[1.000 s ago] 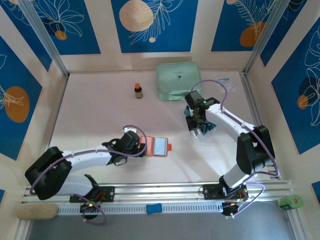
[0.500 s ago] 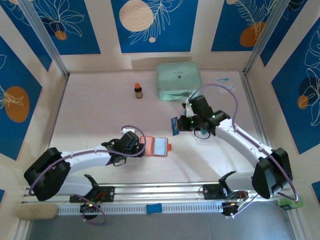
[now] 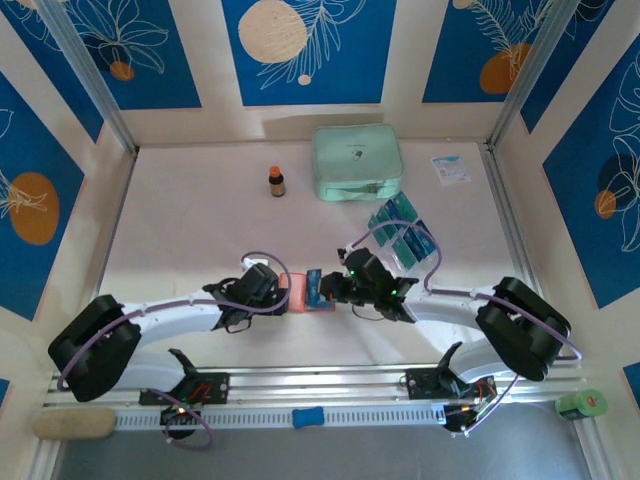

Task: Put the credit cards into the card holder
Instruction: Insert the credit card into the card slot.

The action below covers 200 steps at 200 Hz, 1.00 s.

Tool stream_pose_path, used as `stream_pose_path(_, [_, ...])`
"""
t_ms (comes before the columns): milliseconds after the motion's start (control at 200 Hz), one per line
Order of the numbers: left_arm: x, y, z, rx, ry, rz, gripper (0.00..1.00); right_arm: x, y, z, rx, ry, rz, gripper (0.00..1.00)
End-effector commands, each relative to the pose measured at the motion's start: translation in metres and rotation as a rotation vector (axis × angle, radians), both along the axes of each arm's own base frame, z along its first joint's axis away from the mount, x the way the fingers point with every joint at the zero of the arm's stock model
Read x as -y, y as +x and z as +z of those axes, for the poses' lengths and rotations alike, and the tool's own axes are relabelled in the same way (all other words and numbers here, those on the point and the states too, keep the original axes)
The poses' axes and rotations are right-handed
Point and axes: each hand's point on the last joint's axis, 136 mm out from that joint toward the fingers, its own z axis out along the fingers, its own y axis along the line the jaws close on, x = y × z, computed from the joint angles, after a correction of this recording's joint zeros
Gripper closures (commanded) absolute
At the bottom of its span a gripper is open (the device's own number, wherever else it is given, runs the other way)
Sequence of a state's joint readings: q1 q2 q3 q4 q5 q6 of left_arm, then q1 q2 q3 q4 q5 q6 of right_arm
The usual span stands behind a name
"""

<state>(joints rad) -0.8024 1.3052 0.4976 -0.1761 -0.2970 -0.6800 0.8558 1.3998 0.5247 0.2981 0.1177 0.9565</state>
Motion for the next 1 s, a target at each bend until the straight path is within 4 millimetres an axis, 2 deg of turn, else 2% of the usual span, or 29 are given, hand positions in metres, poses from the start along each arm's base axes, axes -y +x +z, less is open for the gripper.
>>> stream_pose_path(0, [-0.012, -0.003, -0.003, -0.026, 0.044, 0.038, 0.0, -0.003, 0.018, 0.012, 0.084, 0.062, -0.118, 1.0])
stream_pose_path(350, [-0.013, -0.004, -0.004, -0.028, 0.045, 0.044, 0.0, 0.005, 0.019, -0.002, 0.073, 0.05, -0.187, 1.0])
stream_pose_path(995, [-0.012, -0.002, -0.003, -0.022, 0.043, 0.042, 0.0, 0.003, 0.012, -0.022, 0.005, 0.063, -0.188, 1.0])
